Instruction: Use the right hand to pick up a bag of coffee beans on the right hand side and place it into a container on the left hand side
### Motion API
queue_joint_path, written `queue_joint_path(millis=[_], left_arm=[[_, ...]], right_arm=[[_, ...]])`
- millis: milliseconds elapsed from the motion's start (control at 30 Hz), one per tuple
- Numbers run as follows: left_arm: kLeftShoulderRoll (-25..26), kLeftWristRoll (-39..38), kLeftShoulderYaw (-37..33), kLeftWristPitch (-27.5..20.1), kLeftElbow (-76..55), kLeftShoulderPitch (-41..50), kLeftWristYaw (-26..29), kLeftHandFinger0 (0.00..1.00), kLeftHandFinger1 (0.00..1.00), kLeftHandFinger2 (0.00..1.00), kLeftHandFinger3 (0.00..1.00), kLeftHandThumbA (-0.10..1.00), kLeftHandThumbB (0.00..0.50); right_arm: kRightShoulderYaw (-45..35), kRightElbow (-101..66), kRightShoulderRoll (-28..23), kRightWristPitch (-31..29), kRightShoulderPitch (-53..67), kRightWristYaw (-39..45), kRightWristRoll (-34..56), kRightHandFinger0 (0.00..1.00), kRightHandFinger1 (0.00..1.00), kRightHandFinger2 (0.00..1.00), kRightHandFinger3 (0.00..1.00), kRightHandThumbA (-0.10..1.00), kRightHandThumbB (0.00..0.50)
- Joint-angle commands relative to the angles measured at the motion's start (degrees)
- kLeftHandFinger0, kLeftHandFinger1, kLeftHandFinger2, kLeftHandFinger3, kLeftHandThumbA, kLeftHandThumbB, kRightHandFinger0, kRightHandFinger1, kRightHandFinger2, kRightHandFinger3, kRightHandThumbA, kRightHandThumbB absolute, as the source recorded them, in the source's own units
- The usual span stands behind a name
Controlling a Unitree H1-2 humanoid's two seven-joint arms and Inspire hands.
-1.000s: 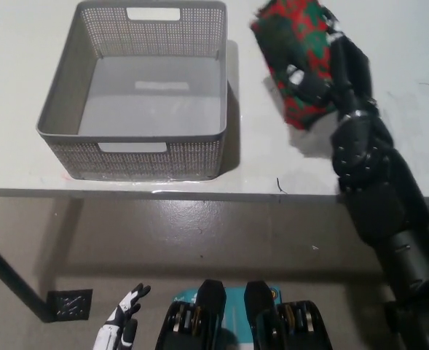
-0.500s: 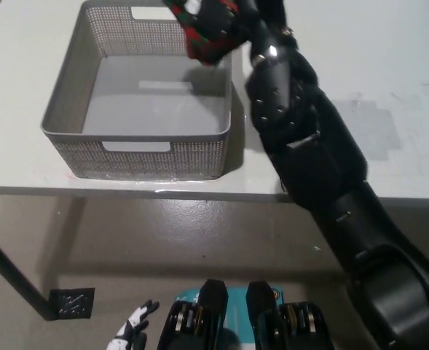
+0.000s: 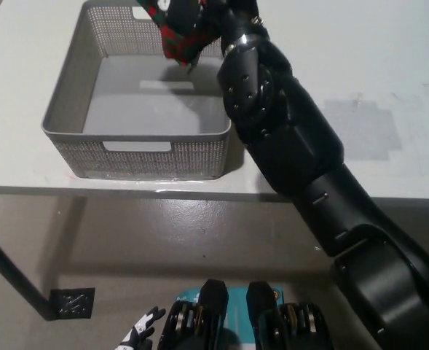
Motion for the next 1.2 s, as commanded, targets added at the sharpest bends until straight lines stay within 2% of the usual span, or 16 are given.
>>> queue_joint_path(millis=[0,33,67,100,133,167,267,600,700,767,833,900,1000,1067,1100,1167], left_arm=[[-0.6,-0.2,-1.1,-1.3,-1.2,-0.1,-0.9,1.0,1.0,1.0,1.0,1.0,0.356],[-0.6,-0.4,-1.3,-1.5,-1.0,-0.3,-1.1,1.0,1.0,1.0,1.0,1.0,0.354],[-0.7,-0.4,-1.5,-1.7,-0.9,-0.4,-1.2,1.0,1.0,1.0,1.0,1.0,0.345],[-0.8,-0.4,-1.7,-2.0,-0.7,-0.7,-1.3,1.0,1.0,1.0,1.0,1.0,0.349],[-0.9,-0.3,-2.1,-2.1,-0.4,-1.0,-1.4,1.0,1.0,1.0,1.0,1.0,0.352],[-1.0,-0.2,-2.3,-2.2,-0.3,-1.2,-1.5,1.0,1.0,1.0,1.0,1.0,0.354],[-1.1,0.5,-3.2,-1.7,-0.2,-2.3,-2.0,1.0,1.0,1.0,1.0,1.0,0.364],[-1.8,-0.4,-4.9,-1.4,0.6,-3.9,-2.6,1.0,1.0,1.0,1.0,1.0,0.381],[-2.2,-0.1,-4.9,-1.8,0.7,-3.3,-2.4,1.0,1.0,1.0,1.0,1.0,0.375],[-2.2,0.3,-4.7,-1.5,0.6,-2.7,-2.0,1.0,1.0,1.0,1.0,1.0,0.39],[-2.1,1.2,-4.3,-1.2,0.2,-2.5,-1.6,1.0,1.0,1.0,1.0,1.0,0.385],[-1.7,1.1,-3.7,-1.4,0.0,-2.4,-1.5,1.0,1.0,1.0,1.0,1.0,0.369],[-1.4,-0.1,-2.7,-1.3,-0.2,-2.9,-1.7,1.0,1.0,1.0,1.0,1.0,0.381],[-1.3,-0.9,-2.2,-1.4,0.0,-3.3,-1.9,1.0,1.0,1.0,1.0,1.0,0.383],[-1.2,-1.4,-1.8,-1.7,0.2,-3.7,-2.0,1.0,1.0,1.0,1.0,1.0,0.38],[-1.1,-1.0,-1.3,-1.6,0.1,-4.2,-1.8,1.0,1.0,1.0,1.0,1.0,0.377]], right_arm=[[-0.5,2.2,0.5,0.8,-4.4,1.8,2.0,0.21,0.58,0.86,1.0,0.0,0.188],[0.6,2.0,-0.5,2.9,-4.2,7.5,2.6,0.65,1.0,1.0,1.0,0.49,0.281],[1.8,1.0,-1.7,5.1,-4.0,13.2,2.9,1.0,1.0,1.0,1.0,0.72,0.378],[3.3,-0.4,-3.2,7.5,-3.7,19.5,3.3,1.0,1.0,1.0,1.0,0.81,0.451],[3.7,-1.4,-4.3,8.1,-2.9,21.7,4.0,1.0,1.0,1.0,1.0,0.83,0.494],[3.4,-2.4,-4.9,8.3,-2.1,22.0,4.4,1.0,1.0,1.0,1.0,0.83,0.5],[3.0,-4.0,-7.6,6.4,0.2,21.7,4.3,1.0,1.0,1.0,1.0,1.0,0.484],[2.3,-9.6,-13.3,5.4,4.8,24.2,5.6,1.0,1.0,1.0,1.0,1.0,0.499],[0.6,-12.7,-13.7,4.9,6.0,24.2,7.5,1.0,1.0,1.0,1.0,1.0,0.466],[-2.7,-20.2,-14.0,5.0,7.9,23.1,10.2,1.0,1.0,1.0,1.0,1.0,0.426],[-6.4,-26.3,-13.6,4.8,9.3,22.0,13.1,1.0,1.0,1.0,1.0,1.0,0.414],[-9.4,-35.3,-14.1,8.3,11.0,23.3,15.0,1.0,1.0,1.0,1.0,1.0,0.438],[-14.0,-46.6,-14.4,8.7,14.8,23.5,19.6,1.0,1.0,1.0,1.0,1.0,0.397],[-15.6,-52.9,-14.3,9.1,17.7,23.4,21.2,1.0,1.0,1.0,1.0,1.0,0.396],[-17.0,-58.3,-13.8,10.6,20.6,23.4,22.9,1.0,1.0,1.0,1.0,1.0,0.429],[-18.1,-65.7,-13.4,11.1,25.7,23.7,25.3,1.0,1.0,1.0,1.0,1.0,0.402]])
